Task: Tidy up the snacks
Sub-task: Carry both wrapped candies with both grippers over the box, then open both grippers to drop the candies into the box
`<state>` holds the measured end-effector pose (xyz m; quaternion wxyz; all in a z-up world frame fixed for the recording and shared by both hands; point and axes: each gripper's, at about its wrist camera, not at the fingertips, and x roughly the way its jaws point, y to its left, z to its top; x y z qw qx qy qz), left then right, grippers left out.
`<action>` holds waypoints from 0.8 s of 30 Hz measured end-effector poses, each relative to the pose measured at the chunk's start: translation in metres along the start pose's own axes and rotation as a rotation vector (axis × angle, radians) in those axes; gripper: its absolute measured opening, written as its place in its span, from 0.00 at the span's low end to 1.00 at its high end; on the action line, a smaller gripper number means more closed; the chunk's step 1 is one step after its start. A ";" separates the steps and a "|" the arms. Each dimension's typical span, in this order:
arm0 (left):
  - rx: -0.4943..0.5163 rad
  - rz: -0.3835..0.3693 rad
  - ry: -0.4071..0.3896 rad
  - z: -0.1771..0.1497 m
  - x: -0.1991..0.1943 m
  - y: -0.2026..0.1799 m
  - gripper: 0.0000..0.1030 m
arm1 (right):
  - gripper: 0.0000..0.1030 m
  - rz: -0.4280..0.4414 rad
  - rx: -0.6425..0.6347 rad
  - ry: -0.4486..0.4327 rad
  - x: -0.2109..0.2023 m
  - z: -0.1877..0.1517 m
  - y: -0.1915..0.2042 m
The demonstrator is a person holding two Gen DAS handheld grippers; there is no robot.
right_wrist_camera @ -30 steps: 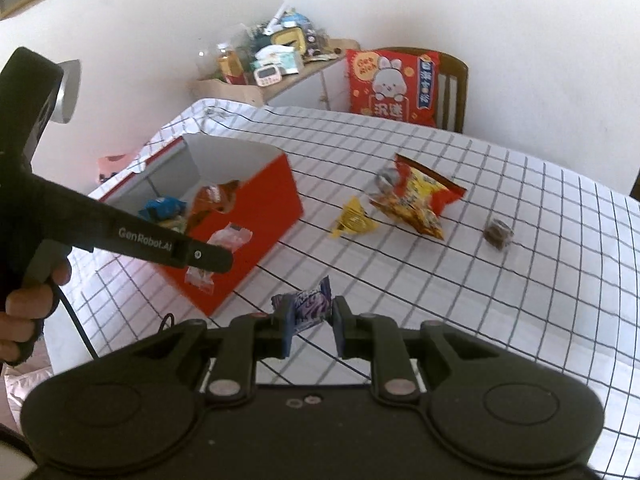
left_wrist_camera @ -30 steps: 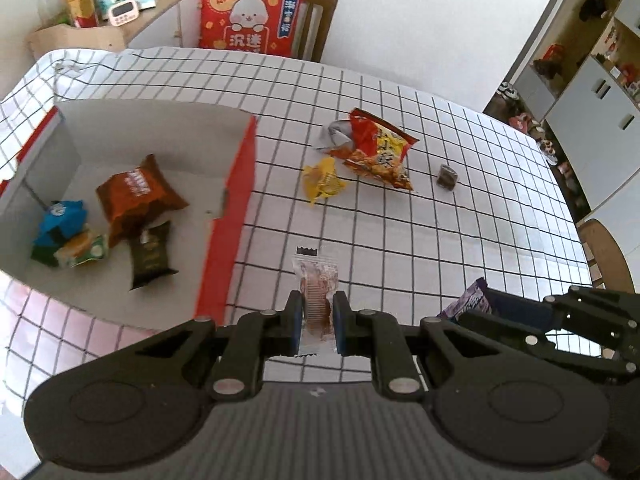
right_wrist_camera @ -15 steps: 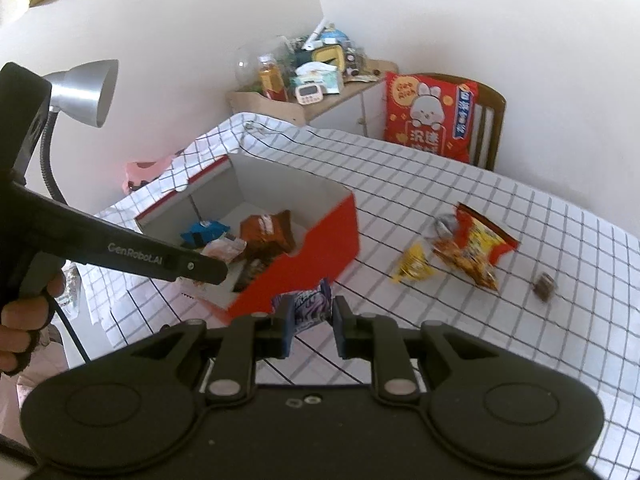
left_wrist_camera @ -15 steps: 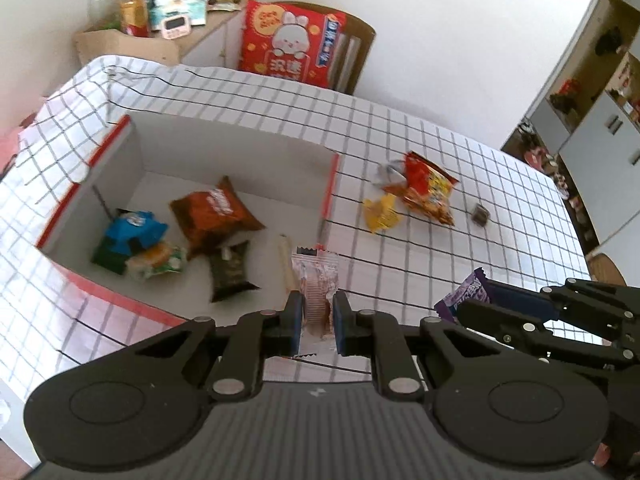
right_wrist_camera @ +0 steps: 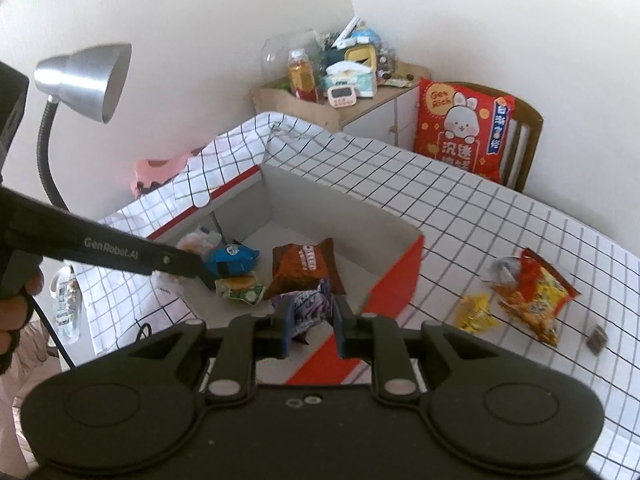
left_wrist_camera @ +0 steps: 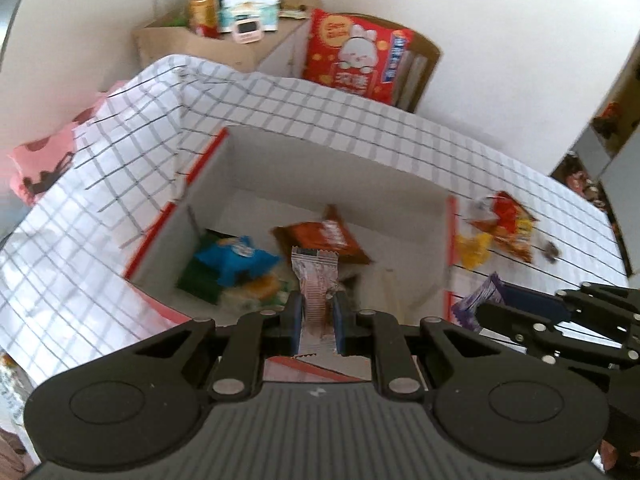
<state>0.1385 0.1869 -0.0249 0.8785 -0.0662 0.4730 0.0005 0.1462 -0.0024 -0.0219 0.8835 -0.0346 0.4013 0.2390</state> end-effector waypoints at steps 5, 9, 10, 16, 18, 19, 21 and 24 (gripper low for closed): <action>-0.019 0.024 0.028 0.013 0.022 0.027 0.15 | 0.20 -0.003 0.016 0.050 0.035 0.010 0.007; -0.017 0.051 0.039 0.022 0.040 0.041 0.15 | 0.20 -0.027 -0.001 0.080 0.060 0.014 0.013; -0.017 0.058 0.047 0.024 0.045 0.044 0.15 | 0.20 -0.033 0.002 0.086 0.066 0.015 0.014; -0.016 0.071 0.097 0.029 0.079 0.054 0.15 | 0.21 -0.037 0.015 0.133 0.088 0.013 0.015; -0.024 0.060 0.109 0.028 0.087 0.057 0.15 | 0.22 -0.034 0.015 0.142 0.092 0.012 0.017; -0.025 0.057 0.117 0.027 0.092 0.058 0.15 | 0.22 -0.029 0.018 0.145 0.094 0.011 0.018; -0.026 0.049 0.142 0.025 0.099 0.058 0.15 | 0.22 -0.028 0.017 0.153 0.096 0.010 0.019; -0.015 0.059 0.156 0.020 0.106 0.056 0.15 | 0.24 -0.028 0.022 0.161 0.098 0.009 0.019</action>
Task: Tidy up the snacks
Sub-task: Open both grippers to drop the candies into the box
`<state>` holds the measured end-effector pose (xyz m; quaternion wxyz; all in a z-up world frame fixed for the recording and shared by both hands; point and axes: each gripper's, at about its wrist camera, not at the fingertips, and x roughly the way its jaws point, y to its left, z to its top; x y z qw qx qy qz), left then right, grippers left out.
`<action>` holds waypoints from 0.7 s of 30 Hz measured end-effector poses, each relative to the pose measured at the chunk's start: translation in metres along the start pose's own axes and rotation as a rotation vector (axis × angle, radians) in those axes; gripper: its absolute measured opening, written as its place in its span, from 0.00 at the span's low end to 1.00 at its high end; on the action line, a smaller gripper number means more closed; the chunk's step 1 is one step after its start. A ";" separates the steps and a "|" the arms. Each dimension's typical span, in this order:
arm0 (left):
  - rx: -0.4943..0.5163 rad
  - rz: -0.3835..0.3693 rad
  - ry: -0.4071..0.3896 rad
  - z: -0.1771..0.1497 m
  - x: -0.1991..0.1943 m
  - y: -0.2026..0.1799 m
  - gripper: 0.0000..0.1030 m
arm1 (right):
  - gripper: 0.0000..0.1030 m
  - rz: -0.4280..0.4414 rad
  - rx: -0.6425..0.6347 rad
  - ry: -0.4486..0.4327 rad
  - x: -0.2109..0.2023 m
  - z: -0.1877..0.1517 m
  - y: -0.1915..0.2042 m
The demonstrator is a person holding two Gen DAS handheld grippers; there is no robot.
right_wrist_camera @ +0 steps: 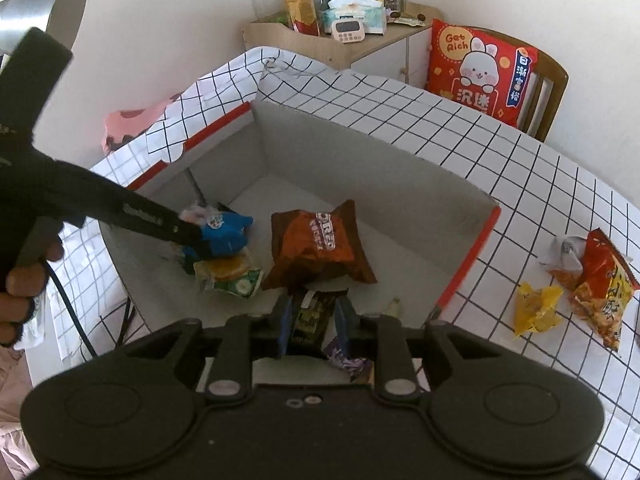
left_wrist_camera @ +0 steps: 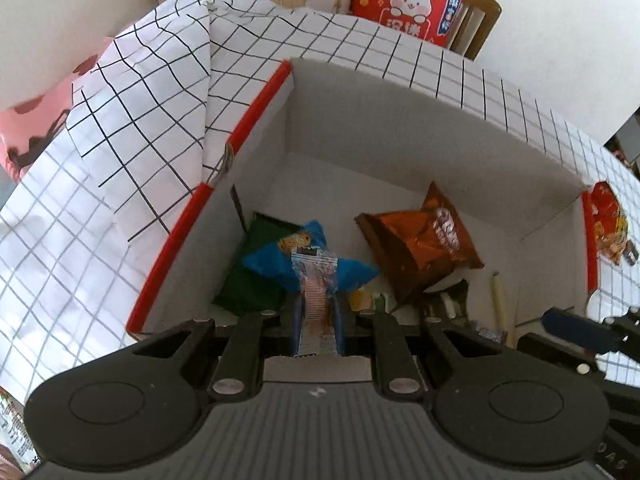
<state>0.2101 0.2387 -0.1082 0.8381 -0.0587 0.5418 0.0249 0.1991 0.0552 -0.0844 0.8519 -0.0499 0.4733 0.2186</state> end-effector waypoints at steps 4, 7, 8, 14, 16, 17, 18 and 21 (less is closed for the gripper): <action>0.017 0.001 0.015 -0.006 0.006 -0.003 0.16 | 0.25 0.006 0.006 0.007 0.002 -0.001 0.000; 0.005 -0.001 0.023 -0.008 0.008 -0.002 0.16 | 0.26 0.010 0.010 0.009 0.002 -0.002 0.000; 0.006 -0.001 0.019 -0.009 0.007 -0.002 0.16 | 0.27 0.010 0.010 0.009 0.002 -0.002 0.000; 0.019 -0.006 -0.020 -0.015 -0.004 -0.007 0.24 | 0.33 0.019 0.028 0.004 -0.002 -0.005 0.001; 0.015 -0.012 -0.029 -0.016 -0.009 -0.008 0.26 | 0.35 0.017 0.030 -0.004 -0.005 -0.005 0.001; 0.013 -0.015 -0.033 -0.018 -0.011 -0.008 0.26 | 0.36 0.020 0.033 -0.008 -0.007 -0.006 0.002; 0.012 -0.018 -0.040 -0.019 -0.015 -0.008 0.26 | 0.37 0.020 0.036 -0.012 -0.008 -0.006 0.002; 0.018 -0.027 -0.062 -0.023 -0.027 -0.009 0.26 | 0.40 0.023 0.045 -0.032 -0.017 -0.006 0.002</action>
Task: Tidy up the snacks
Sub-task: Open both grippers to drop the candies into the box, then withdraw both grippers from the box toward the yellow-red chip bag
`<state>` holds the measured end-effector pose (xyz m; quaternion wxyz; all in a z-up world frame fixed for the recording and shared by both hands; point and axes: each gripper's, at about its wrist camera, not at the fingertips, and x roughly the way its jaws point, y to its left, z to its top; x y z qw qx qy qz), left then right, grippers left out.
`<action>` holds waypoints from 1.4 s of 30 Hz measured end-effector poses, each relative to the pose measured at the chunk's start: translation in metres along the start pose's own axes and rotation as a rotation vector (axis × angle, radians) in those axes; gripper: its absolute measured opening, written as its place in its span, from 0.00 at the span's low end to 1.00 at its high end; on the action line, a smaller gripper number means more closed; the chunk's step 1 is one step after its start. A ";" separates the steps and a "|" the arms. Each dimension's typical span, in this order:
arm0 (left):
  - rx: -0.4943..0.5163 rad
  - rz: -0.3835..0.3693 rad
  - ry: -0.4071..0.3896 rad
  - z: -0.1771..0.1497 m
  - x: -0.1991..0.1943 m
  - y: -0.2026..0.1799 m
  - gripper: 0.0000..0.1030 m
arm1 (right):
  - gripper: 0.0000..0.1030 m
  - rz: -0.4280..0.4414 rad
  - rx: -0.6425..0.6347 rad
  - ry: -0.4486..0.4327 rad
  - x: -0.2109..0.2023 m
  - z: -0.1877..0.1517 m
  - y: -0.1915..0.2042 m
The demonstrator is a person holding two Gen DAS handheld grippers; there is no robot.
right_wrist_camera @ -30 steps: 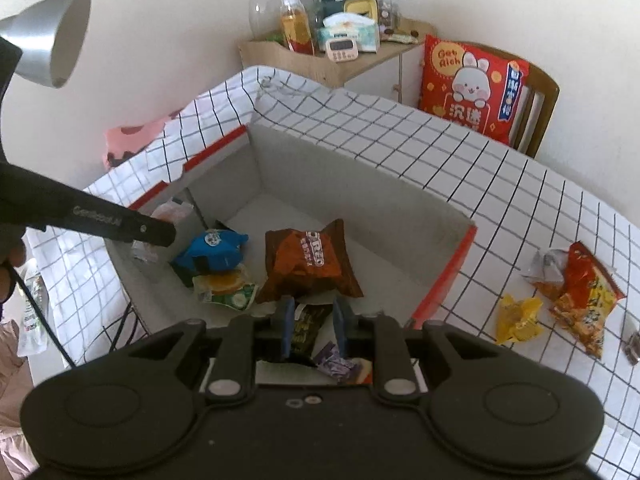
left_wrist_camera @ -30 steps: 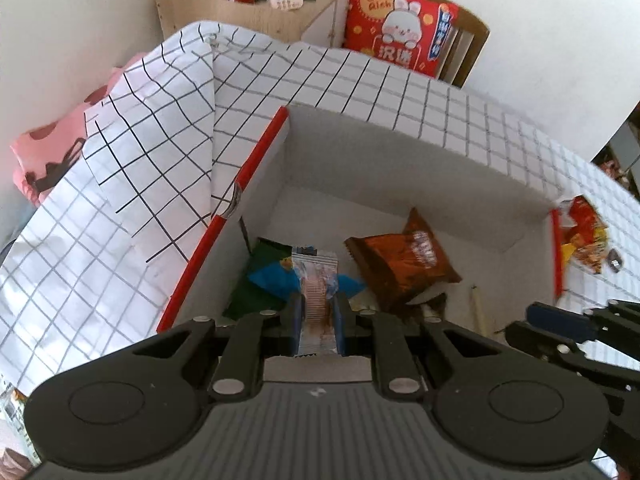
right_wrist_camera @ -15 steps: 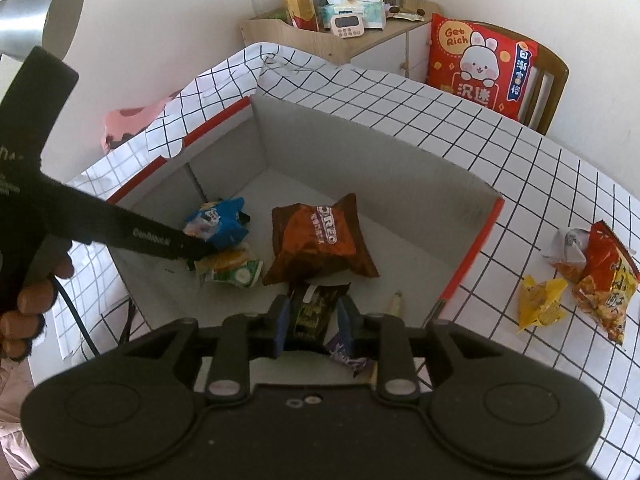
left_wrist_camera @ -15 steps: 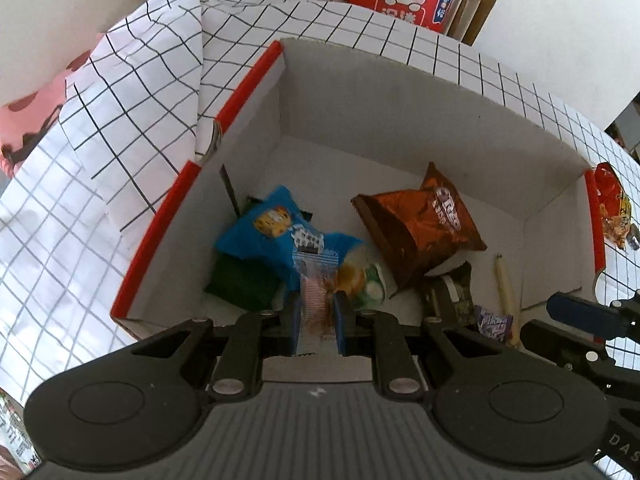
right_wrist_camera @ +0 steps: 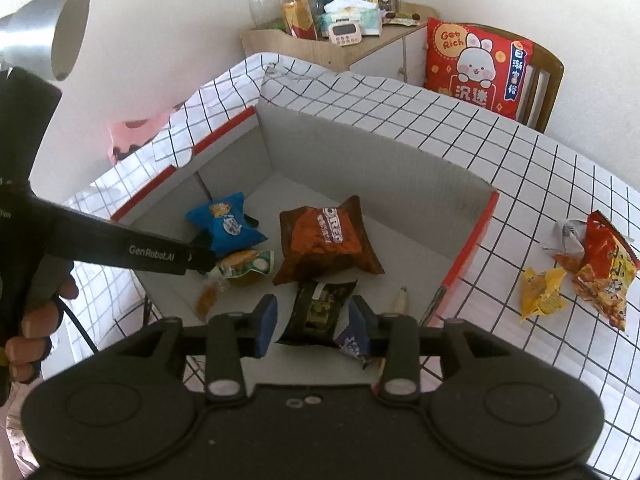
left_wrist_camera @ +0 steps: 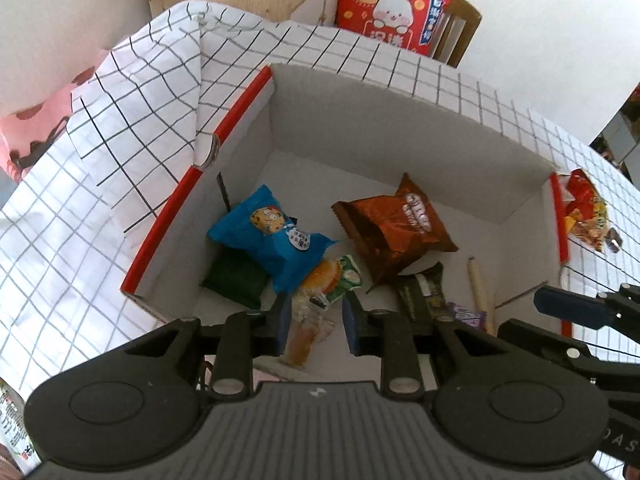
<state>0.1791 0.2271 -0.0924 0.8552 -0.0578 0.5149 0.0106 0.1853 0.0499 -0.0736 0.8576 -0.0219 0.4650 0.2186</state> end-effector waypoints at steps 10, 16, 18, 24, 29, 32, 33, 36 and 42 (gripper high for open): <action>0.040 -0.038 -0.074 -0.018 -0.041 -0.013 0.26 | 0.51 0.001 -0.007 -0.076 -0.037 -0.006 0.000; 0.035 -0.075 -0.122 -0.028 -0.064 -0.027 0.39 | 0.60 0.008 0.008 -0.118 -0.064 -0.012 -0.006; 0.041 -0.090 -0.143 -0.031 -0.072 -0.034 0.49 | 0.62 -0.001 0.008 -0.135 -0.073 -0.016 -0.008; 0.075 -0.134 -0.180 -0.038 -0.090 -0.064 0.56 | 0.67 -0.014 0.015 -0.182 -0.102 -0.028 -0.020; 0.121 -0.156 -0.211 -0.045 -0.098 -0.098 0.64 | 0.75 -0.038 0.046 -0.211 -0.126 -0.041 -0.042; 0.145 -0.176 -0.207 -0.047 -0.097 -0.120 0.64 | 0.78 -0.069 0.063 -0.221 -0.139 -0.049 -0.060; 0.154 -0.181 -0.208 -0.048 -0.096 -0.128 0.64 | 0.79 -0.080 0.069 -0.224 -0.142 -0.052 -0.065; 0.170 -0.198 -0.200 -0.050 -0.093 -0.150 0.64 | 0.82 -0.105 0.101 -0.228 -0.151 -0.061 -0.086; 0.194 -0.210 -0.193 -0.054 -0.084 -0.192 0.64 | 0.89 -0.146 0.155 -0.237 -0.166 -0.079 -0.127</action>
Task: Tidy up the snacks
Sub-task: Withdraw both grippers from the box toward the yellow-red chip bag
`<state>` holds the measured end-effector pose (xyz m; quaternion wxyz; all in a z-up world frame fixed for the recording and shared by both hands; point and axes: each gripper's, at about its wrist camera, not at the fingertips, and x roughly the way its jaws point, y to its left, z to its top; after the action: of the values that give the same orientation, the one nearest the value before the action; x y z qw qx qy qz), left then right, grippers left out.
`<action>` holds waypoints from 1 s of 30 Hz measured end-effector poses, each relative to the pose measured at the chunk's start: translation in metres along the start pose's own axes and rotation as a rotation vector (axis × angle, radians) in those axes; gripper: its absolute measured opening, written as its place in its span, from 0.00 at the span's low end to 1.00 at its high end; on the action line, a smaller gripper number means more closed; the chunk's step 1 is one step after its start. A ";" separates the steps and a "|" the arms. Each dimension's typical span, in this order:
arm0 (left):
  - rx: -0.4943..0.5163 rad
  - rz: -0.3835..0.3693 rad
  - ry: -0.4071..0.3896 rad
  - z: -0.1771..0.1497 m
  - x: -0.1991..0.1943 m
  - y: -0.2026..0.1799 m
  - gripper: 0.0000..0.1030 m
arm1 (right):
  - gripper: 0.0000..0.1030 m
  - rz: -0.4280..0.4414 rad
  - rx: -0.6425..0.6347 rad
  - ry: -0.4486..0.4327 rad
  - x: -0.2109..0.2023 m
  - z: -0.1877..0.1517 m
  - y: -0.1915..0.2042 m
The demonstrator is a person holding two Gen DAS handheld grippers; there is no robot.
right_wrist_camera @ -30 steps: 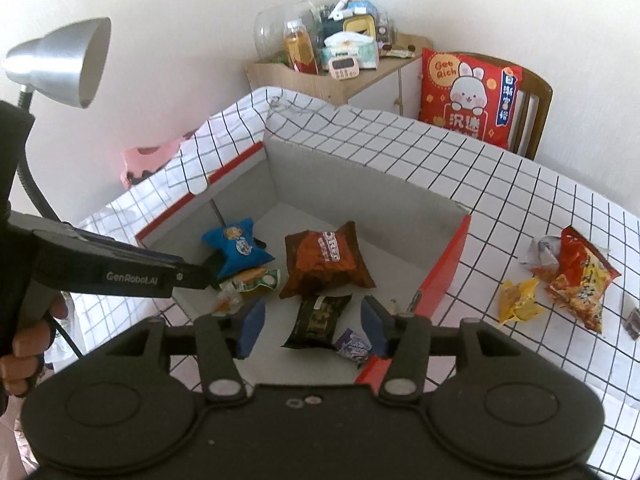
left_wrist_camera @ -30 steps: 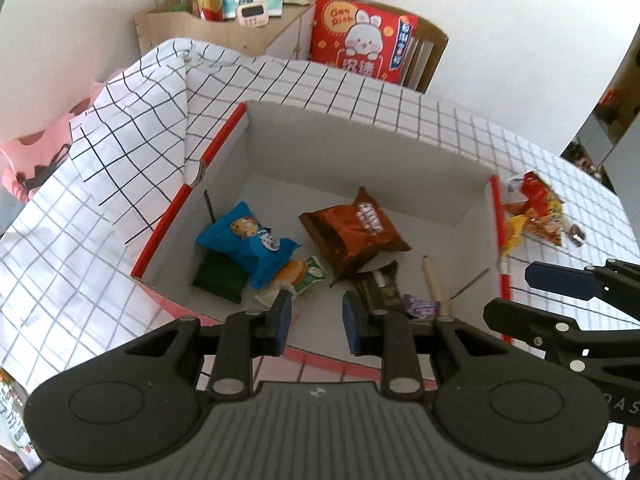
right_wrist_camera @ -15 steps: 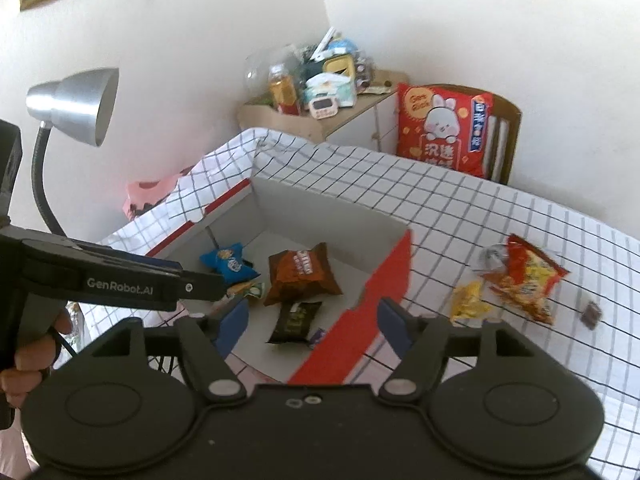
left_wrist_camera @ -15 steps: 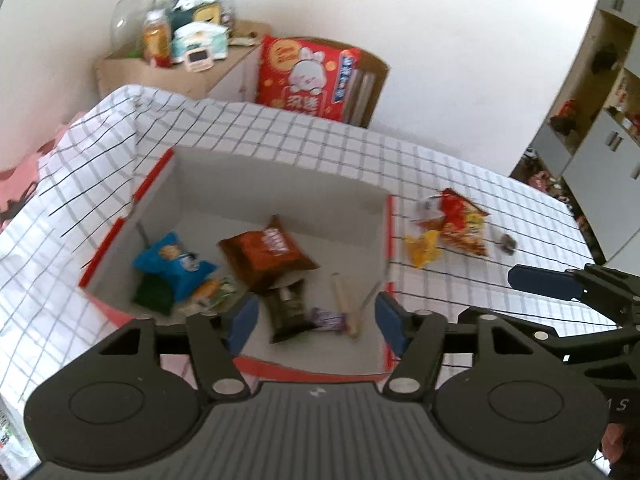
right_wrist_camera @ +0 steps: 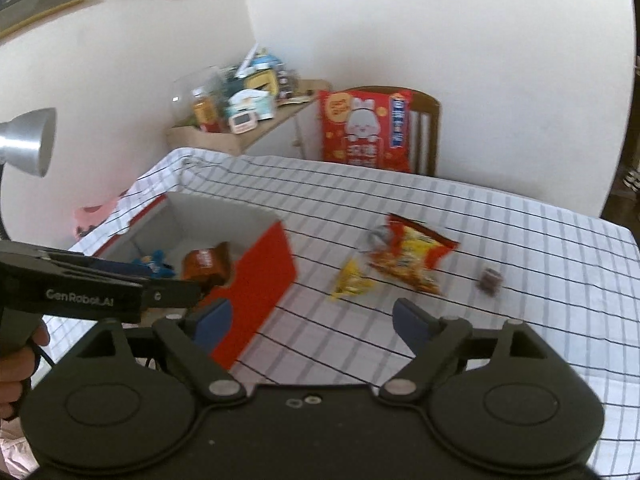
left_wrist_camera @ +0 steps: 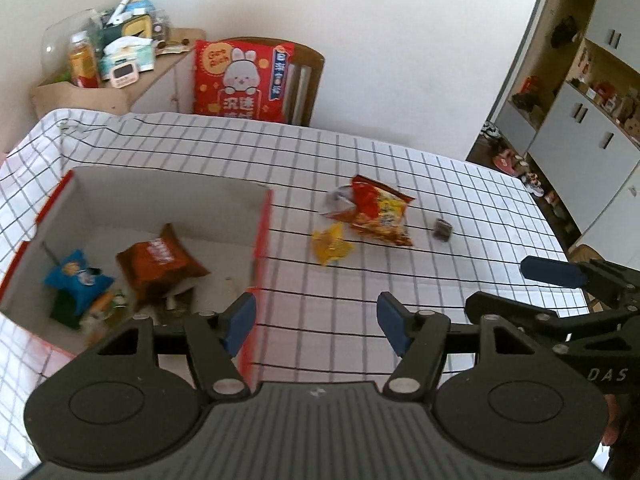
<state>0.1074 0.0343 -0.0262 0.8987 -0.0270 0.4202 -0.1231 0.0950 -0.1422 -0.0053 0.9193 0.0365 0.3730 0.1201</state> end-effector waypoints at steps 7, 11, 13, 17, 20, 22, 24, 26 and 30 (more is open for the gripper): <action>-0.035 0.020 -0.014 0.003 0.025 -0.033 0.70 | 0.99 -0.028 0.059 -0.018 -0.002 -0.004 -0.050; -0.058 0.066 -0.022 0.007 0.044 -0.047 0.70 | 1.00 -0.074 0.078 -0.003 0.006 -0.004 -0.077; -0.072 0.086 -0.023 0.009 0.053 -0.050 0.70 | 0.99 -0.094 0.083 0.000 0.010 -0.004 -0.092; -0.090 0.121 -0.021 0.014 0.073 -0.057 0.70 | 1.00 -0.110 0.093 0.014 0.019 -0.002 -0.119; -0.088 0.138 -0.008 0.018 0.090 -0.064 0.70 | 1.00 -0.121 0.082 0.030 0.030 0.000 -0.135; -0.077 0.155 0.004 0.020 0.102 -0.069 0.70 | 0.99 -0.122 0.075 0.046 0.039 0.001 -0.144; -0.070 0.167 0.014 0.022 0.115 -0.071 0.70 | 0.99 -0.126 0.069 0.060 0.049 0.003 -0.153; -0.065 0.173 0.026 0.024 0.126 -0.071 0.70 | 0.99 -0.128 0.063 0.068 0.059 0.005 -0.161; -0.080 0.199 0.077 0.028 0.154 -0.064 0.70 | 0.98 -0.120 0.044 0.089 0.080 0.008 -0.173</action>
<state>0.2108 -0.0670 -0.1138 0.8877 -0.0163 0.4598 -0.0176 0.1894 -0.2895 -0.0811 0.9063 0.0290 0.4177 0.0583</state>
